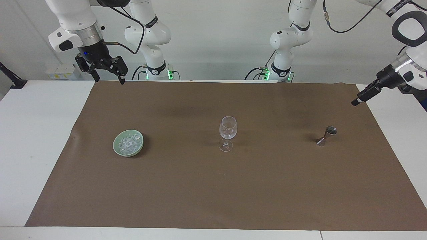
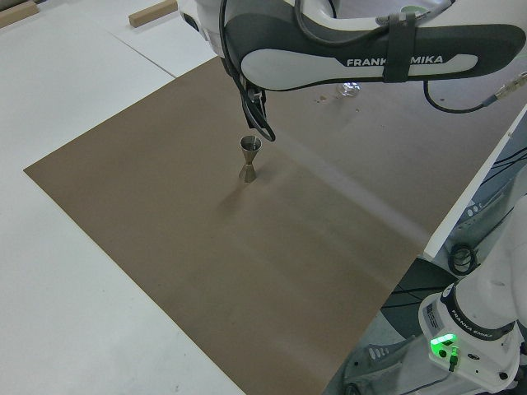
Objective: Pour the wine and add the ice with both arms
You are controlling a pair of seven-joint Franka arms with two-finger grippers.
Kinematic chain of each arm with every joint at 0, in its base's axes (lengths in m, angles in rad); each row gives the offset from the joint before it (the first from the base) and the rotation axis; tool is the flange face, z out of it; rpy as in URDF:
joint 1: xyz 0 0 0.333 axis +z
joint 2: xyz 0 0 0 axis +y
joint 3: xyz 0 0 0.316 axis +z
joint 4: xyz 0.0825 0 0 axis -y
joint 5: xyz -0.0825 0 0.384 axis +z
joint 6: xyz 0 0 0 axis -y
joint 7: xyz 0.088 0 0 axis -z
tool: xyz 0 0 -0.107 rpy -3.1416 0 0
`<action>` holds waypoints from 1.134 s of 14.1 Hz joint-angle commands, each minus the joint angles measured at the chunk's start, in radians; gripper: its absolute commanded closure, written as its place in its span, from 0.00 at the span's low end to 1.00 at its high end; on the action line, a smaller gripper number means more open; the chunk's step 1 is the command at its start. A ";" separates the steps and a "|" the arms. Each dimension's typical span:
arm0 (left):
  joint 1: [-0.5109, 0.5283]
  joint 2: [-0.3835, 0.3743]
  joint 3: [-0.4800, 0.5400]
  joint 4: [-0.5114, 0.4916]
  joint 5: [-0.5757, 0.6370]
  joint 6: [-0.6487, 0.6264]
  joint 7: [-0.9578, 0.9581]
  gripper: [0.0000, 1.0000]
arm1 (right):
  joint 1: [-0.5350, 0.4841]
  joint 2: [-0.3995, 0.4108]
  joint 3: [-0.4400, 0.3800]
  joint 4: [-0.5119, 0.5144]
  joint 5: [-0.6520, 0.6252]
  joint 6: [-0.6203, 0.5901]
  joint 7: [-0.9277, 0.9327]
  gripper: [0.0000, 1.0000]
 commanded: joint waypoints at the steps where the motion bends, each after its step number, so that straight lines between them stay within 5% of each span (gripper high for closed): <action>1: 0.064 0.039 -0.010 -0.036 -0.067 0.025 -0.034 0.00 | -0.004 -0.023 0.001 -0.024 0.020 -0.003 -0.019 0.00; 16: 0.247 0.292 -0.010 -0.027 -0.368 -0.060 -0.311 0.00 | -0.004 -0.023 0.001 -0.024 0.020 -0.003 -0.019 0.00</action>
